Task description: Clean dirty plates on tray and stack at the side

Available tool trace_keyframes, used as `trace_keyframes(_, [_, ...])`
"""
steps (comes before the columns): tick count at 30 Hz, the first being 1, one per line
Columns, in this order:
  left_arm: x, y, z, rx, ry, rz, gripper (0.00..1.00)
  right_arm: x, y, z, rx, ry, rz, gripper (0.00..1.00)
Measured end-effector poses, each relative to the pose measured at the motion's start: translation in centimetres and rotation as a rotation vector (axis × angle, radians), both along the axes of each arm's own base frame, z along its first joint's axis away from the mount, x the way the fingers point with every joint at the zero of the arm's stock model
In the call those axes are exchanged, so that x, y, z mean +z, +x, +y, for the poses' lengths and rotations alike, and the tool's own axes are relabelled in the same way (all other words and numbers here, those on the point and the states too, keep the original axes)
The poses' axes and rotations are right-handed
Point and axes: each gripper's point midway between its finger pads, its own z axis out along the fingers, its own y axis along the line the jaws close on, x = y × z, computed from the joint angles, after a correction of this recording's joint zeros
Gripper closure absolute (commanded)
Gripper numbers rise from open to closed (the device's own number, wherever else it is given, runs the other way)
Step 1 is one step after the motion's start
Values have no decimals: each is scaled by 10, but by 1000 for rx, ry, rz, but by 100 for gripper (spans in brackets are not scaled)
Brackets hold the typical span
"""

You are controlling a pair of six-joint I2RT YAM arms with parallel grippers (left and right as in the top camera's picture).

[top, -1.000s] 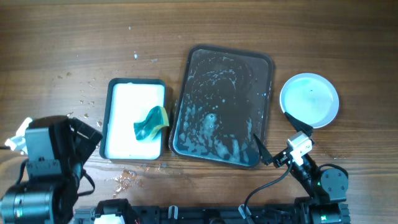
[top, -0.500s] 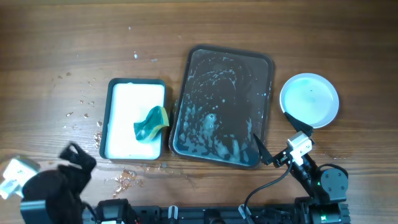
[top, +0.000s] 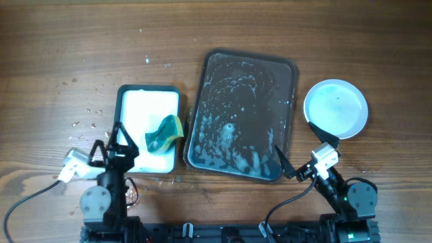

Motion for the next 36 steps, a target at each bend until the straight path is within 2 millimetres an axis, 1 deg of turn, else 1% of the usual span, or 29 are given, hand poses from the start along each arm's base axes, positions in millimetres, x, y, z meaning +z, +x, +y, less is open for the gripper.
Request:
trace_keyframes(3, [-31, 10, -6, -37, -2, 21, 0, 0, 0, 0, 0, 0, 0, 0])
trace_keyframes(6, [-30, 14, -10, -62, -1, -30, 0, 0, 0, 0, 0, 0, 0, 0])
trace_keyframes(36, [-31, 15, -12, -73, -2, -31, 0, 0, 0, 0, 0, 0, 0, 0])
